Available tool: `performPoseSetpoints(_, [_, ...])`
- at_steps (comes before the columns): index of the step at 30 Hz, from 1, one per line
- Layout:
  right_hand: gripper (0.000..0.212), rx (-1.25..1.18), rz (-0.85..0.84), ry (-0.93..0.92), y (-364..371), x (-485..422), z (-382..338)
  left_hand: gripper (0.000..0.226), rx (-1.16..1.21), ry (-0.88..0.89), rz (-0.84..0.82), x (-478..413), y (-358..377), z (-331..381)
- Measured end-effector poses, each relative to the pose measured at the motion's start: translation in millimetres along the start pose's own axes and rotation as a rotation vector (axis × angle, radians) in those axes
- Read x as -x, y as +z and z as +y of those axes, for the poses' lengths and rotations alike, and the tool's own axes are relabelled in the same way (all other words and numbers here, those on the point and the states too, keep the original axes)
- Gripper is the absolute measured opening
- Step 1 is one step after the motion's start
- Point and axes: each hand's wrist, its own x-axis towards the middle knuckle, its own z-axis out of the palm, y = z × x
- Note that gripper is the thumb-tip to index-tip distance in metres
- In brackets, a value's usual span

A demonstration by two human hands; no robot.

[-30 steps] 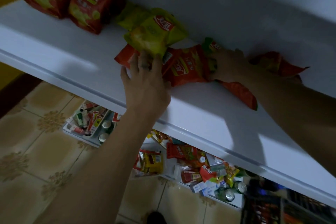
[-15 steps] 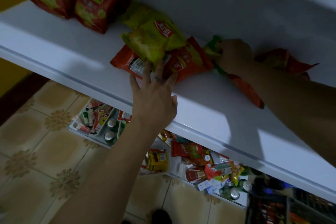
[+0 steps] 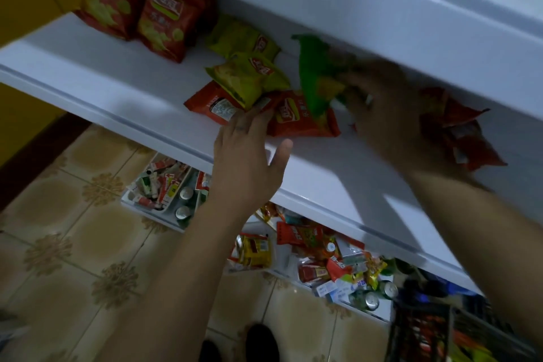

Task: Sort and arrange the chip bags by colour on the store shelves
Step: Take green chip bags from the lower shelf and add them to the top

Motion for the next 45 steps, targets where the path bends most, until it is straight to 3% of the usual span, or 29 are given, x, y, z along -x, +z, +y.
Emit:
performPoseSetpoints(2, [0.034,-0.101,0.004,-0.078,-4.0,27.4,-16.5,0.065,0.225,-0.118,-0.041,16.4,-13.0,7.5])
performPoseSetpoints(7, [0.024,-0.258,-0.01,-0.15,-12.7,96.4,-63.8,0.065,0.512,-0.367,-0.168,64.4,-44.8,31.0])
performPoseSetpoints(13, [0.031,-0.377,-0.075,-0.111,-41.0,134.4,-126.5,0.027,0.96,-0.647,-0.097,122.0,-80.1,44.8])
performPoseSetpoints(15, [0.043,-0.538,-0.16,0.045,-52.9,142.4,-145.5,0.03,1.055,-0.685,-0.037,137.5,-97.0,47.1])
performPoseSetpoints(18, [0.064,-0.943,-0.394,0.441,-74.3,153.2,-172.6,0.037,1.096,-0.697,0.046,154.2,-122.7,48.8])
performPoseSetpoints(20, [0.059,-1.273,-0.47,0.751,-85.5,158.7,-185.0,0.036,1.075,-0.657,0.064,161.2,-137.6,49.6])
performPoseSetpoints(22, [0.043,-1.438,-0.481,0.886,-95.1,161.6,-191.5,0.038,1.036,-0.61,0.05,165.3,-150.6,52.7])
performPoseSetpoints(27, [0.014,-1.488,-0.369,0.782,-123.8,158.8,-204.2,0.039,1.041,-0.583,0.028,169.8,-173.9,69.3])
performPoseSetpoints(30, [0.016,-1.323,-0.344,0.625,-142.1,150.7,-205.7,0.03,1.049,-0.573,0.024,170.2,-184.8,77.8])
performPoseSetpoints(34, [0.022,-1.116,-0.359,0.35,-163.7,142.2,-202.3,0.023,0.891,-0.469,0.079,159.2,-206.6,84.1])
performPoseSetpoints(45, [0.03,-0.808,-0.354,0.15,-220.6,111.4,-198.4,0.018,0.95,-0.213,0.062,124.6,-255.6,119.6])
